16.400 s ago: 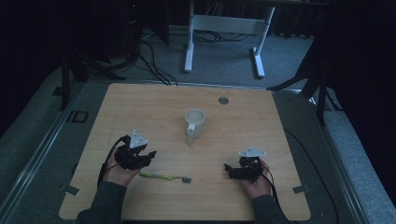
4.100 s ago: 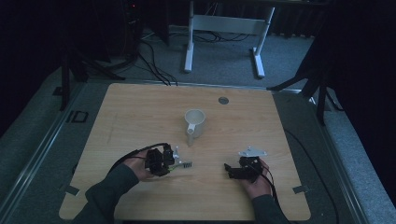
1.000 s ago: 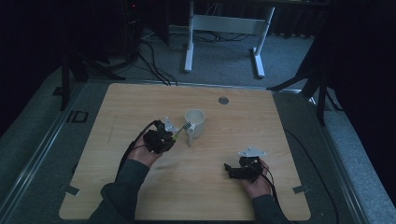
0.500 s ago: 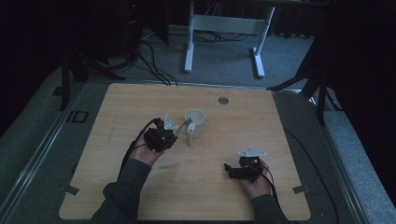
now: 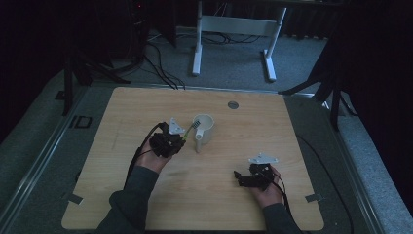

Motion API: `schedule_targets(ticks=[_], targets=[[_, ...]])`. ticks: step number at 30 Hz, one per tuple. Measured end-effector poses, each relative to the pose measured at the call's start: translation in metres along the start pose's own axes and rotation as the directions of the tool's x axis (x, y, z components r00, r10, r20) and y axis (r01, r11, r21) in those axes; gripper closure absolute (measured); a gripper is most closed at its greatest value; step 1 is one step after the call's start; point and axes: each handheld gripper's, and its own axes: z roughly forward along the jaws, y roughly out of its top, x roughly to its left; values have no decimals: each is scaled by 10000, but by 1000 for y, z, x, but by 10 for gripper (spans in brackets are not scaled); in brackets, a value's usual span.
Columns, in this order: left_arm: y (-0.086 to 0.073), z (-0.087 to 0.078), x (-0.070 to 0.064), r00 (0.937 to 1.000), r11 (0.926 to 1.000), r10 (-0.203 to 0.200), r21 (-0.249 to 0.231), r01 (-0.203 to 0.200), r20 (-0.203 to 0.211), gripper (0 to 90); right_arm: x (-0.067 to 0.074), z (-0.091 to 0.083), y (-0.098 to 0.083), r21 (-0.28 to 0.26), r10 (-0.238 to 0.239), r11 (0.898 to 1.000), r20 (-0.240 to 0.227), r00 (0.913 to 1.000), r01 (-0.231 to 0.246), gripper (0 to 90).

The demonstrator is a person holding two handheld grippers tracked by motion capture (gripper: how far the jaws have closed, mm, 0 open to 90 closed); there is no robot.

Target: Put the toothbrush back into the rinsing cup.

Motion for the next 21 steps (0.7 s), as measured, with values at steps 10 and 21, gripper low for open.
schedule_targets(ticks=[10,21], targets=[[1,-2,0,9998,9985,-185,-507,189,81,824,0,0,0,2,3,10000,0,10000,-3,132],[2,-2,3,9991,9958,-363,-831,380,209,824,0,0,0,2,0,10000,-2,10000,0,132]])
